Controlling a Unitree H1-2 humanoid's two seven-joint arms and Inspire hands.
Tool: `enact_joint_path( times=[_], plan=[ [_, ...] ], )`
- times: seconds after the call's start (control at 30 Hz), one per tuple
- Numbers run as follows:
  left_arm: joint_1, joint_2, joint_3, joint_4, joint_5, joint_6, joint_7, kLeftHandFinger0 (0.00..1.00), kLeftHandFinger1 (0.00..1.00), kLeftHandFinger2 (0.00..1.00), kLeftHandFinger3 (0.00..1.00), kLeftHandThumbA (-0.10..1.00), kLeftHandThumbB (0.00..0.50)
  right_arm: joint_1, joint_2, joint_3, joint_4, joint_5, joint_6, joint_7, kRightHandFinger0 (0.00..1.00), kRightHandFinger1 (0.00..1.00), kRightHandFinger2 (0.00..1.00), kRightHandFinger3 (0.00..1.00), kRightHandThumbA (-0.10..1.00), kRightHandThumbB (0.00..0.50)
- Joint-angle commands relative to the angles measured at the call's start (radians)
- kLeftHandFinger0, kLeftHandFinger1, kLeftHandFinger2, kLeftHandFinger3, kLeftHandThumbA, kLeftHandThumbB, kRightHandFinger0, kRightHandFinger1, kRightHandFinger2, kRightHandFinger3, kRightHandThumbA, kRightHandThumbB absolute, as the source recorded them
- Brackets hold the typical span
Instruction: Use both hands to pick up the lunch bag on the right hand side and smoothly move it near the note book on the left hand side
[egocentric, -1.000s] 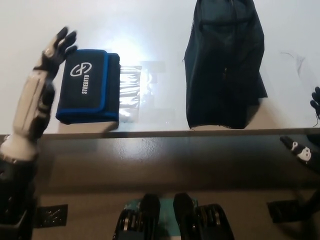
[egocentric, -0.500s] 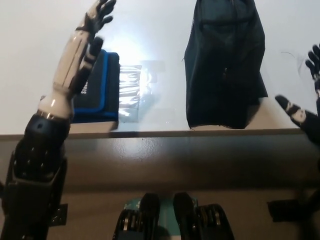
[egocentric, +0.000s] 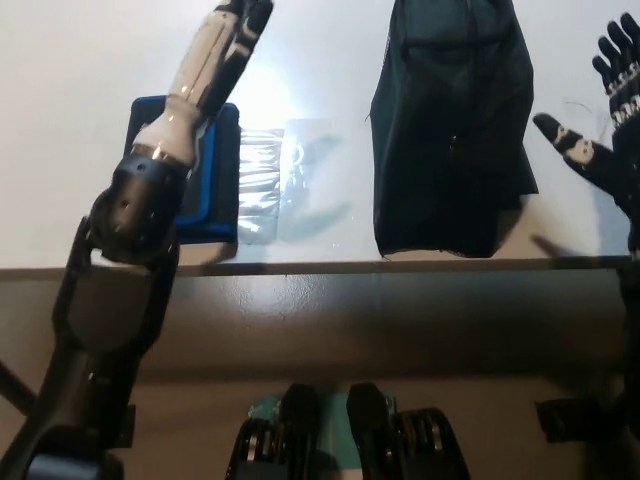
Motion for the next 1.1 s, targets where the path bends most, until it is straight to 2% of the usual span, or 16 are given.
enact_joint_path(
  times=[0.0, 0.1, 0.17, 0.23, 0.3, 0.33, 0.37, 0.43, 0.53, 0.63, 0.73, 0.83, 0.93, 1.03, 1.07],
  plan=[
    [-0.098, -0.014, -0.009, 0.075, 0.038, -0.041, 0.039, 1.0, 1.0, 1.0, 1.0, 1.0, 0.338, -0.081, 0.003, -0.014, 0.027, 0.028, -0.019, -0.009, 1.0, 1.0, 1.0, 1.0, 1.0, 0.163],
    [-0.13, -0.026, -0.014, 0.138, 0.031, -0.033, 0.038, 1.0, 1.0, 1.0, 1.0, 1.0, 0.359, -0.109, -0.003, -0.021, 0.077, 0.06, -0.02, 0.011, 1.0, 1.0, 1.0, 1.0, 1.0, 0.218],
    [-0.146, -0.035, -0.017, 0.176, 0.028, -0.036, 0.038, 1.0, 1.0, 1.0, 1.0, 1.0, 0.358, -0.131, -0.008, -0.028, 0.122, 0.075, -0.011, 0.016, 1.0, 1.0, 1.0, 1.0, 1.0, 0.281],
    [-0.169, -0.048, -0.015, 0.227, 0.022, -0.051, 0.04, 1.0, 1.0, 1.0, 1.0, 1.0, 0.381, -0.155, -0.009, -0.034, 0.167, 0.085, -0.021, 0.022, 1.0, 1.0, 1.0, 1.0, 1.0, 0.295],
    [-0.18, -0.053, -0.016, 0.253, 0.023, -0.058, 0.04, 1.0, 1.0, 1.0, 1.0, 1.0, 0.372, -0.166, -0.006, -0.037, 0.184, 0.088, -0.023, 0.021, 1.0, 1.0, 1.0, 1.0, 1.0, 0.296],
    [-0.193, -0.059, -0.02, 0.28, 0.025, -0.065, 0.039, 1.0, 1.0, 1.0, 1.0, 1.0, 0.363, -0.177, -0.001, -0.039, 0.2, 0.094, -0.014, 0.018, 1.0, 1.0, 1.0, 1.0, 1.0, 0.317],
    [-0.198, -0.061, -0.022, 0.29, 0.028, -0.067, 0.04, 1.0, 1.0, 1.0, 1.0, 1.0, 0.363, -0.183, 0.001, -0.04, 0.209, 0.099, -0.011, 0.019, 1.0, 1.0, 1.0, 1.0, 1.0, 0.318],
    [-0.21, -0.07, -0.023, 0.317, 0.022, -0.071, 0.035, 1.0, 1.0, 1.0, 1.0, 1.0, 0.379, -0.198, 0.01, -0.047, 0.232, 0.121, -0.006, 0.025, 1.0, 1.0, 1.0, 1.0, 1.0, 0.375],
    [-0.23, -0.085, -0.024, 0.364, 0.017, -0.085, 0.036, 1.0, 1.0, 1.0, 1.0, 1.0, 0.404, -0.208, 0.013, -0.053, 0.258, 0.162, 0.008, 0.054, 1.0, 1.0, 1.0, 1.0, 1.0, 0.402],
    [-0.249, -0.098, -0.023, 0.404, 0.015, -0.081, 0.041, 1.0, 1.0, 1.0, 1.0, 1.0, 0.422, -0.224, 0.017, -0.063, 0.295, 0.199, 0.009, 0.079, 1.0, 1.0, 1.0, 1.0, 1.0, 0.408],
    [-0.265, -0.107, -0.032, 0.446, 0.022, -0.078, 0.035, 1.0, 1.0, 1.0, 1.0, 1.0, 0.39, -0.244, 0.026, -0.077, 0.35, 0.235, 0.006, 0.101, 1.0, 1.0, 1.0, 1.0, 1.0, 0.392],
    [-0.285, -0.12, -0.031, 0.495, 0.013, -0.089, 0.032, 1.0, 1.0, 1.0, 1.0, 1.0, 0.396, -0.267, 0.03, -0.093, 0.406, 0.267, 0.001, 0.121, 1.0, 1.0, 1.0, 1.0, 1.0, 0.398],
    [-0.306, -0.141, -0.017, 0.561, -0.019, -0.108, 0.012, 1.0, 1.0, 1.0, 1.0, 1.0, 0.382, -0.292, 0.033, -0.102, 0.465, 0.295, -0.001, 0.161, 1.0, 1.0, 1.0, 1.0, 1.0, 0.39],
    [-0.321, -0.144, -0.032, 0.61, 0.011, -0.127, 0.041, 1.0, 1.0, 1.0, 1.0, 1.0, 0.399, -0.315, 0.038, -0.105, 0.511, 0.297, -0.003, 0.173, 1.0, 1.0, 1.0, 1.0, 1.0, 0.393],
    [-0.321, -0.145, -0.036, 0.615, 0.019, -0.125, 0.049, 1.0, 1.0, 1.0, 1.0, 1.0, 0.4, -0.319, 0.04, -0.105, 0.521, 0.298, -0.004, 0.18, 1.0, 1.0, 1.0, 1.0, 1.0, 0.371]
  ],
)
